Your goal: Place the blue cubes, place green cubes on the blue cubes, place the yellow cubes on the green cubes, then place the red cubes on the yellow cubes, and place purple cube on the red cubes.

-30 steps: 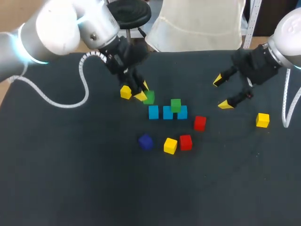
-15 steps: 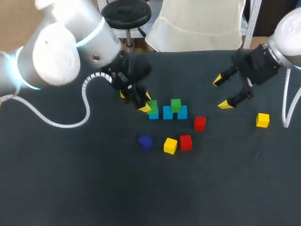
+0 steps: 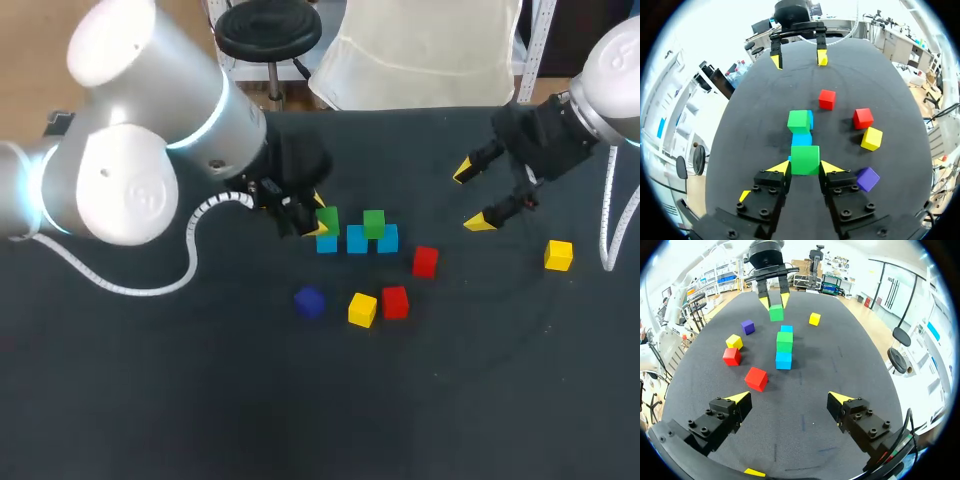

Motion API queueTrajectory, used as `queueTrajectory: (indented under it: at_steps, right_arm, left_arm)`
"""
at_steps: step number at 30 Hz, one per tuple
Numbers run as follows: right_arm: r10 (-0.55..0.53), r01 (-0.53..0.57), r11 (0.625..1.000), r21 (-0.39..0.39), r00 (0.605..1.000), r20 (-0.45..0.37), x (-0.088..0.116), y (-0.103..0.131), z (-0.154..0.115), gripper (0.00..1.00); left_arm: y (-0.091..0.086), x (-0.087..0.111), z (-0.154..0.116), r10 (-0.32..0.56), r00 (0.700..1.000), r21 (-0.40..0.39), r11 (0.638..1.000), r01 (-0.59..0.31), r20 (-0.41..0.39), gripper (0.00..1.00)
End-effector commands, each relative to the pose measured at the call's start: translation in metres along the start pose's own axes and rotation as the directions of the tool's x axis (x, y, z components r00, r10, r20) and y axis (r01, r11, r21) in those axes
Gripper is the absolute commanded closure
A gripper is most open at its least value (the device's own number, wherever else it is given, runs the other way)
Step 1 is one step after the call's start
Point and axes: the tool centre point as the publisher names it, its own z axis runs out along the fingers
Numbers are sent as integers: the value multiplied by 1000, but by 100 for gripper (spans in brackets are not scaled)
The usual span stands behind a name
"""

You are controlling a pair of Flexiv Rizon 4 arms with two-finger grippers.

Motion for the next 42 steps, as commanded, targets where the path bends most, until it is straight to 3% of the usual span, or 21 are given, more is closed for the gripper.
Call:
queueTrajectory:
  at_steps: [1, 19, 42]
  right_arm:
    - [-1, 1, 1000, -2, 1000, 3, 1, -1, 0, 0]
    - [-1, 1, 1000, -2, 1000, 3, 1, -1, 0, 0]
    - [-1, 1, 1000, -2, 1000, 3, 1, -1, 0, 0]
  left_arm:
    - [2, -4, 6, 16, 1000, 23, 1000, -15, -8, 100]
    - [13, -7, 23, 37, 999, 89, 995, -36, -16, 100]
    - [22, -1, 33, 15, 1000, 112, 994, -12, -18, 100]
